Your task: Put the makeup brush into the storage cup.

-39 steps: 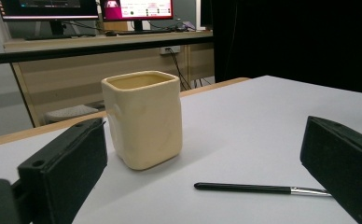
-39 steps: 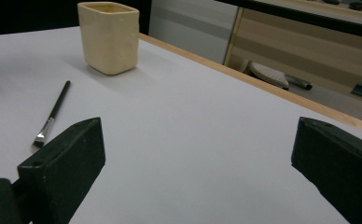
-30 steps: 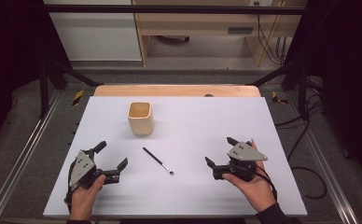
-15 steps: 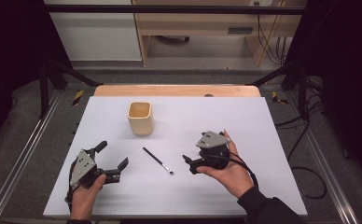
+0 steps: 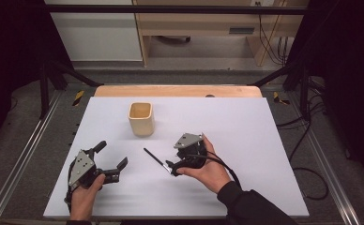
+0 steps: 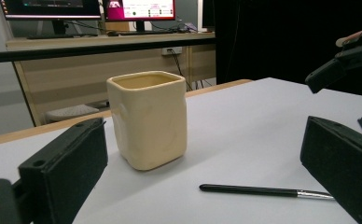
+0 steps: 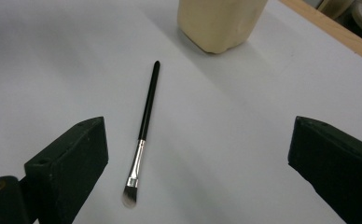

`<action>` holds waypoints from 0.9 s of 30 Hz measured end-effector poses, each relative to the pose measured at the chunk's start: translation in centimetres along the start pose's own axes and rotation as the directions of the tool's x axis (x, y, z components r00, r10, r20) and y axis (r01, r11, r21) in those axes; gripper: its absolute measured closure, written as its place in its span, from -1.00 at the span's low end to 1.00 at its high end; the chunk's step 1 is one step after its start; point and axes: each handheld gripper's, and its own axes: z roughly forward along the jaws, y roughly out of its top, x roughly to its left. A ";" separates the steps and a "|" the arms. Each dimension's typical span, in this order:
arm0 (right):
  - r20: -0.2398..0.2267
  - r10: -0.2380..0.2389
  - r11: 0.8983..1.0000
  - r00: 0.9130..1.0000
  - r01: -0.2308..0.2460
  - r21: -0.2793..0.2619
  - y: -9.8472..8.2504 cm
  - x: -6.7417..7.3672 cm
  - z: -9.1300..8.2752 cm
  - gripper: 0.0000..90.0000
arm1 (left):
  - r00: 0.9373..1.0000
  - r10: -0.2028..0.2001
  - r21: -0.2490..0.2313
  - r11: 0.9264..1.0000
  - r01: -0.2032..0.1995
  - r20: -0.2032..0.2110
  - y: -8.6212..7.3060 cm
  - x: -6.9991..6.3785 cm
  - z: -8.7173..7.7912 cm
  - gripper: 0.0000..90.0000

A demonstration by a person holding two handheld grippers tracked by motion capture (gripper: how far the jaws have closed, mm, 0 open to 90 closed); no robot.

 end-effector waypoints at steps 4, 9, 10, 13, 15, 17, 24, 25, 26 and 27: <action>-0.017 -0.004 1.000 1.000 0.004 0.027 0.0 0.6 1.3 -0.88 | 1.000 0.001 0.001 1.000 -0.001 0.001 0.0 0.0 0.0 -0.99; -0.034 0.014 0.999 0.999 -0.012 0.039 0.2 1.1 2.5 -0.87 | 1.000 -0.002 0.000 1.000 0.002 -0.001 0.0 0.1 0.0 -0.99; -0.036 0.012 0.999 0.999 -0.010 0.043 0.3 1.1 2.7 -0.87 | 1.000 -0.002 0.000 1.000 0.002 -0.001 0.0 0.1 0.0 -0.99; -0.039 0.016 0.998 0.999 -0.014 0.059 0.3 1.3 3.3 -0.86 | 1.000 -0.002 0.001 1.000 0.002 0.000 0.0 0.1 0.0 -0.99; -0.043 0.019 0.997 0.999 -0.016 0.072 0.3 1.4 3.8 -0.84 | 1.000 0.000 0.003 1.000 0.000 0.003 0.0 0.0 0.0 -0.99; -0.049 0.020 0.997 0.999 -0.016 0.078 0.3 1.6 4.3 -0.83 | 1.000 0.005 0.007 1.000 -0.005 0.004 0.0 0.0 0.1 -0.99; -0.055 0.023 0.993 0.998 -0.016 0.118 0.1 2.1 5.5 -0.79 | 1.000 0.000 0.004 1.000 0.000 0.001 0.0 0.1 0.0 -0.99; -0.052 0.021 0.992 0.998 -0.014 0.125 0.1 2.1 5.6 -0.79 | 1.000 0.000 0.004 1.000 0.000 0.002 0.0 0.1 0.0 -0.99; -0.054 0.021 0.992 0.998 -0.014 0.124 0.1 2.2 5.7 -0.79 | 1.000 0.000 0.003 1.000 0.000 0.002 0.0 0.1 0.0 -0.99; -0.056 0.021 0.992 0.998 -0.014 0.124 0.1 2.2 5.9 -0.78 | 1.000 0.000 0.004 1.000 0.000 0.003 0.0 0.1 0.0 -0.99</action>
